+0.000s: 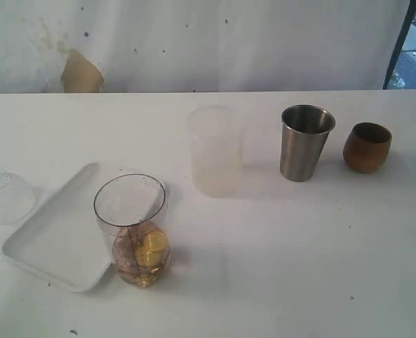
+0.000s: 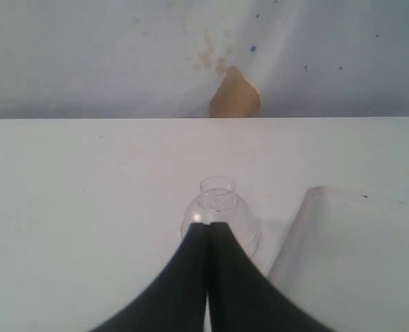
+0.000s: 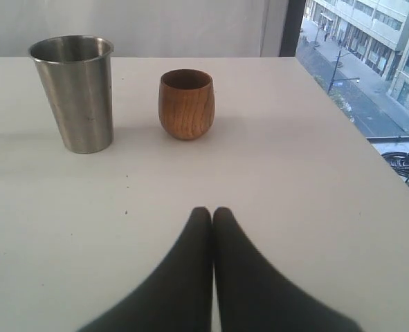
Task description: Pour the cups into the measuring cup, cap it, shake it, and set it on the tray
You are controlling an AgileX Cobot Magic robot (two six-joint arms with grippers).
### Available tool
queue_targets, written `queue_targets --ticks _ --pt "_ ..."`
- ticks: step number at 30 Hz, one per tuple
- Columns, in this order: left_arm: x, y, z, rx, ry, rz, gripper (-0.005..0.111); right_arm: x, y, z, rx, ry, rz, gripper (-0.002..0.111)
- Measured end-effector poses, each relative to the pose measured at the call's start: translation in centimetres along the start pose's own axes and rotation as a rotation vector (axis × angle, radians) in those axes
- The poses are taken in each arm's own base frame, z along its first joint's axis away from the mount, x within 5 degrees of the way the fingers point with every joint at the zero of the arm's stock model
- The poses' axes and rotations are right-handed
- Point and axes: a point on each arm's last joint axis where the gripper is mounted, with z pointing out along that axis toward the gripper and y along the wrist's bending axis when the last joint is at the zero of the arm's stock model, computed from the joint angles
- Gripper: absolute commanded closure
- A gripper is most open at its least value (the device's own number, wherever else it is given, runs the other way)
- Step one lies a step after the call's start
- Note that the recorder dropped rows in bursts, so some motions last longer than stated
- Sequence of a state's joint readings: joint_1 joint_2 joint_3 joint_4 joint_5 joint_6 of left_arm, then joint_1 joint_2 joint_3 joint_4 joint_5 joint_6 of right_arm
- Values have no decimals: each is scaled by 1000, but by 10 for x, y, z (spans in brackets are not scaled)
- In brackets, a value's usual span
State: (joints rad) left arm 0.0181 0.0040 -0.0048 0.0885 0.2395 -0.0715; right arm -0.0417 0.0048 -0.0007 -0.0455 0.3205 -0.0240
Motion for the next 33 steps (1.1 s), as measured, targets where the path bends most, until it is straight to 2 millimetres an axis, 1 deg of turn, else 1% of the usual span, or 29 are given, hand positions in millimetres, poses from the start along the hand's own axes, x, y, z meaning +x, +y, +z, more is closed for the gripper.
queue_targets --ticks 14,16,18,20,22,23,25,27,29,30,31,32,33 --pt "0 0 0 0 0 0 107 0 0 0 0 1 2 108" --pt "-2 0 0 2 -23 0 107 0 0 0 0 1 2 108" --pt "-14 -1 -1 12 -164 0 107 0 0 0 0 1 2 108" --pt "-31 -2 -5 31 -350 -33 107 0 0 0 0 1 2 108" --pt "-45 -3 -12 75 -524 -136 107 0 0 0 0 1 2 108" --pt "-55 -4 -19 136 -642 -264 107 0 0 0 0 1 2 108" --pt "-61 -6 -24 231 -722 -401 107 0 0 0 0 1 2 108" --pt "-72 -7 -25 240 -642 -428 107 0 0 0 0 1 2 108" --pt "-100 -5 -22 176 -522 -407 107 0 0 0 0 1 2 108" --pt "-120 -3 -17 144 -466 -397 107 0 0 0 0 1 2 108" --pt "-138 -1 -11 119 -418 -392 107 0 0 0 0 1 2 108" --pt "-157 0 -1 93 -365 -382 107 0 0 0 0 1 4 108" --pt "-171 1 9 69 -321 -361 107 0 0 0 0 2 4 108"
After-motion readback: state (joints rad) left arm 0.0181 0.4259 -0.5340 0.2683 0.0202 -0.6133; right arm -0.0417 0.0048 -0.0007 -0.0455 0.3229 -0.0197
